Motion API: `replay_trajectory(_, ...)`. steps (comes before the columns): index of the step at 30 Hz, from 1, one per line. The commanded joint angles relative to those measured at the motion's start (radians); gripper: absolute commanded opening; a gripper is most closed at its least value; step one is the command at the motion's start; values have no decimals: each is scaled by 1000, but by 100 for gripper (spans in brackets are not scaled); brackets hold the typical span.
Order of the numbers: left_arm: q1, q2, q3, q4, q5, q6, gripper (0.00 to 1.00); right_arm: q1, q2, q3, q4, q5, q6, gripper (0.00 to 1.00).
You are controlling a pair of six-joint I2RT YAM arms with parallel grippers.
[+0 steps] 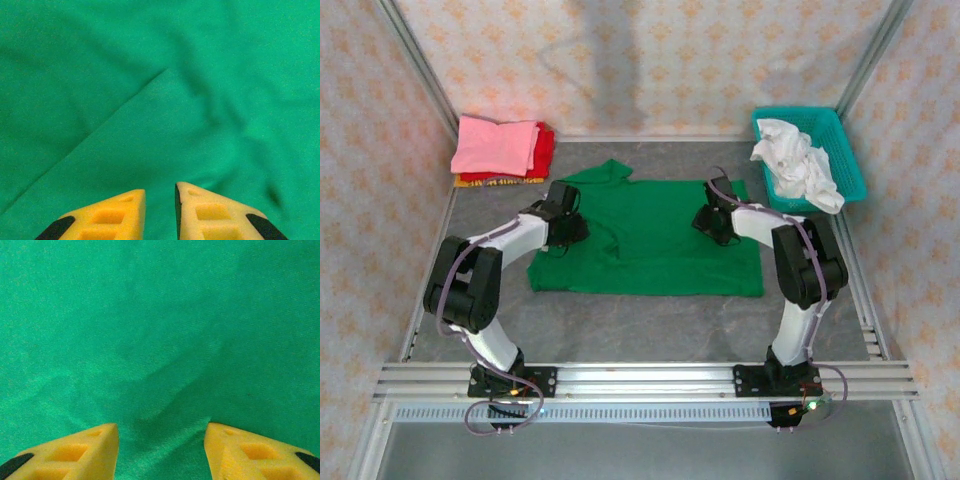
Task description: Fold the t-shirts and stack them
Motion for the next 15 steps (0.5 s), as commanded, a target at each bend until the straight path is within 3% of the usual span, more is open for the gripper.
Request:
replay_trajectory(1,23,-21,-92,39,8,-47,23,-17,-15,-68,-34,-23,30,50)
replay_trajectory(9,17,-154,-308,42,32,-111,22,18,-100,-214,-29,-62,73,50)
replay_trajectory(15,19,-273,-280,-62,-83,-77,27,24,-130,-193,-52,-55,84,50)
